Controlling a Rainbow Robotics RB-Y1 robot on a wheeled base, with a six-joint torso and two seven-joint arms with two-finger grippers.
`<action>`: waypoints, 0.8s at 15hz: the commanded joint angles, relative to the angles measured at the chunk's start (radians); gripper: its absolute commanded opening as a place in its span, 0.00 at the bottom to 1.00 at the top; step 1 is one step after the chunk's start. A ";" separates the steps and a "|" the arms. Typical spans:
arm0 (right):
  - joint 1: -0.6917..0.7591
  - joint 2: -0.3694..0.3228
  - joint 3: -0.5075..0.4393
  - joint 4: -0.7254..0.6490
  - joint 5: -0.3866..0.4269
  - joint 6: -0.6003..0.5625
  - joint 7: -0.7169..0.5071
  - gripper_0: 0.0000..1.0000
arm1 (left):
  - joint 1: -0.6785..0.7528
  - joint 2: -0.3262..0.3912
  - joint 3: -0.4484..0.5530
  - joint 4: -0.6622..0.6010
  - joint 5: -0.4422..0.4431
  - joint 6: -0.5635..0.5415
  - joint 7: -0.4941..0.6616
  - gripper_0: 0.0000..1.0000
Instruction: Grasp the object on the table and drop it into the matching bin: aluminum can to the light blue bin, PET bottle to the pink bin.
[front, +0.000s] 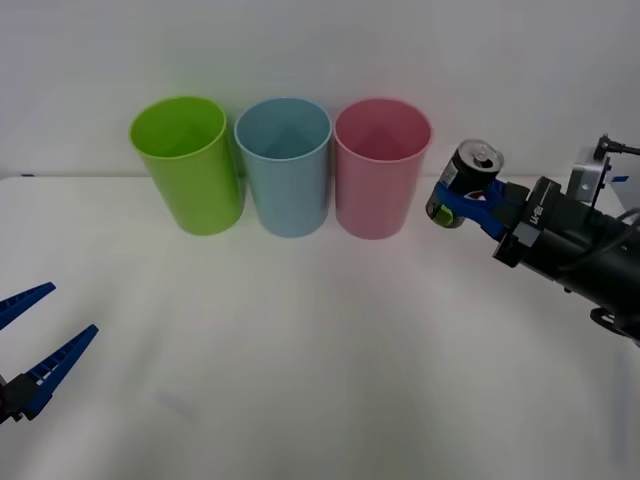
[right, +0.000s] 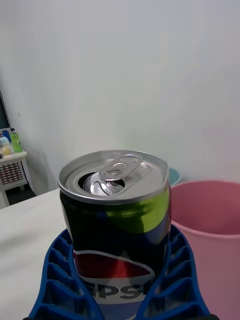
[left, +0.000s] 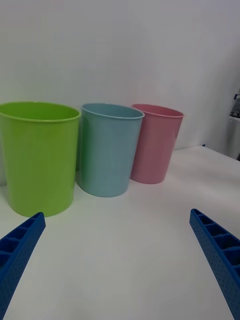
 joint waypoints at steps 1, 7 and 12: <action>-0.066 0.000 0.049 0.000 0.021 0.069 -0.047 0.00 | 0.000 0.000 0.000 0.000 0.000 0.000 0.000 1.00; -0.320 0.069 0.160 0.193 0.090 0.188 -0.052 0.00 | 0.000 0.000 0.000 0.000 0.000 0.000 0.000 1.00; -0.525 0.162 0.160 0.405 0.179 0.186 -0.052 0.00 | 0.000 0.000 0.000 0.000 0.000 0.000 0.000 1.00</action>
